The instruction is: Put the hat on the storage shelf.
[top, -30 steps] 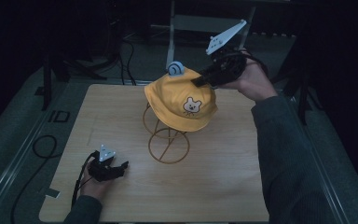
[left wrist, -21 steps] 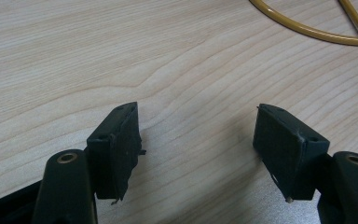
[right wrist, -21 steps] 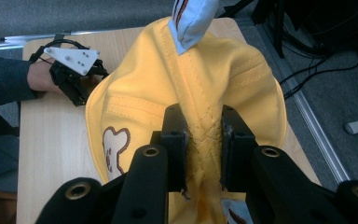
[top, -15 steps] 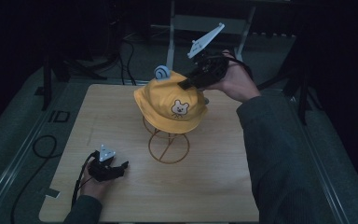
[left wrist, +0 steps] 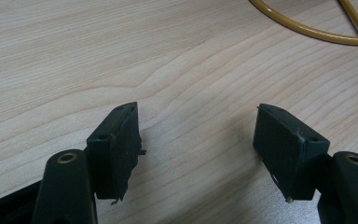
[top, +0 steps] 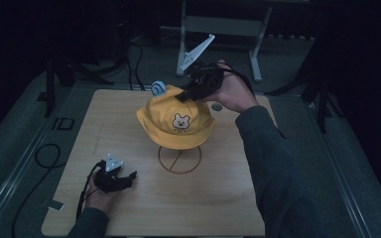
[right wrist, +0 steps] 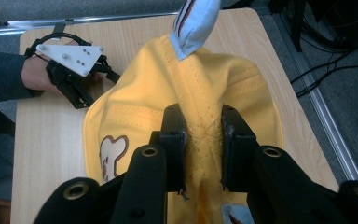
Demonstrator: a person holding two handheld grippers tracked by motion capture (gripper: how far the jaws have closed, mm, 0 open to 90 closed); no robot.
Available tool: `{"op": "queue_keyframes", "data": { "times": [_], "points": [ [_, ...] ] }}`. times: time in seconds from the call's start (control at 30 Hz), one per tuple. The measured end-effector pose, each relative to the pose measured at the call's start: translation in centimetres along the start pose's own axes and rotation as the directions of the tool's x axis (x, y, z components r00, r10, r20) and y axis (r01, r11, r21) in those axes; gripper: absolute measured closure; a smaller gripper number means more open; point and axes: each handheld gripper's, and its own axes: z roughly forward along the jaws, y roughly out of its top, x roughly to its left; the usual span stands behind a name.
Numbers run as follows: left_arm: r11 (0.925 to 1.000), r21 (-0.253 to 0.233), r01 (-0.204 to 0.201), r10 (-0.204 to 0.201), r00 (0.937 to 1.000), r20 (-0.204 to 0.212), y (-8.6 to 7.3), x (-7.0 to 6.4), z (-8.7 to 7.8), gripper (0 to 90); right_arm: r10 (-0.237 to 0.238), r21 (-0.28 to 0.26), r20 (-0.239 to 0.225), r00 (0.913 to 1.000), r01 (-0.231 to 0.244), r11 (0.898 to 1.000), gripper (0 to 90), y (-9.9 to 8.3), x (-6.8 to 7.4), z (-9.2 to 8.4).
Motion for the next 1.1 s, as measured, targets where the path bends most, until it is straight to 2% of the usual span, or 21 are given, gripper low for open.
{"op": "queue_keyframes", "data": {
  "times": [0.13,0.27,0.33,0.4,0.47,0.5,0.57,0.8,1.1],
  "points": [
    [1.0,0.0,0.0,0.0,1.0,0.0,0.0,0.0,0.0,31.7,-0.002,0.0,-0.015,0.9999,0.002,1.0,73.3,0.2,0.2,0.7],
    [1.0,-0.002,0.001,-0.001,1.0,-0.001,0.0,0.0,0.0,31.7,-0.001,0.007,-0.007,1.0,0.001,1.0,65.0,0.3,0.4,1.5],
    [1.0,-0.002,0.002,-0.002,1.0,-0.001,0.0,0.0,0.0,31.7,-0.001,0.004,-0.004,1.0,0.001,1.0,58.9,0.3,0.4,1.6],
    [1.0,-0.002,0.002,-0.002,1.0,-0.001,0.0,0.0,0.0,31.6,0.004,0.004,-0.004,1.0,-0.004,1.0,56.4,0.2,0.4,1.6],
    [1.0,-0.002,0.002,-0.002,1.0,-0.001,0.0,0.0,0.0,31.7,0.012,0.017,-0.006,0.9999,-0.012,1.0,47.7,0.0,0.3,1.6],
    [1.0,-0.002,0.002,-0.002,1.0,-0.001,0.0,0.0,0.0,31.7,0.012,0.017,-0.006,0.9999,-0.012,1.0,47.7,0.0,0.3,1.6],
    [1.0,-0.002,0.002,-0.002,1.0,-0.001,0.0,0.0,0.0,31.7,0.028,0.004,-0.004,0.9996,-0.028,1.0,42.0,-0.3,0.3,1.3],
    [1.0,-0.004,0.003,-0.003,1.0,-0.002,0.0,0.0,0.1,31.5,0.05,-0.033,0.024,0.9985,-0.049,0.998,33.1,-0.9,0.2,0.0],
    [1.0,-0.004,0.002,-0.002,1.0,-0.001,0.0,0.0,0.1,31.5,0.067,-0.054,0.071,0.9952,-0.063,0.997,27.3,-1.3,-0.1,-1.2]
  ]
}}
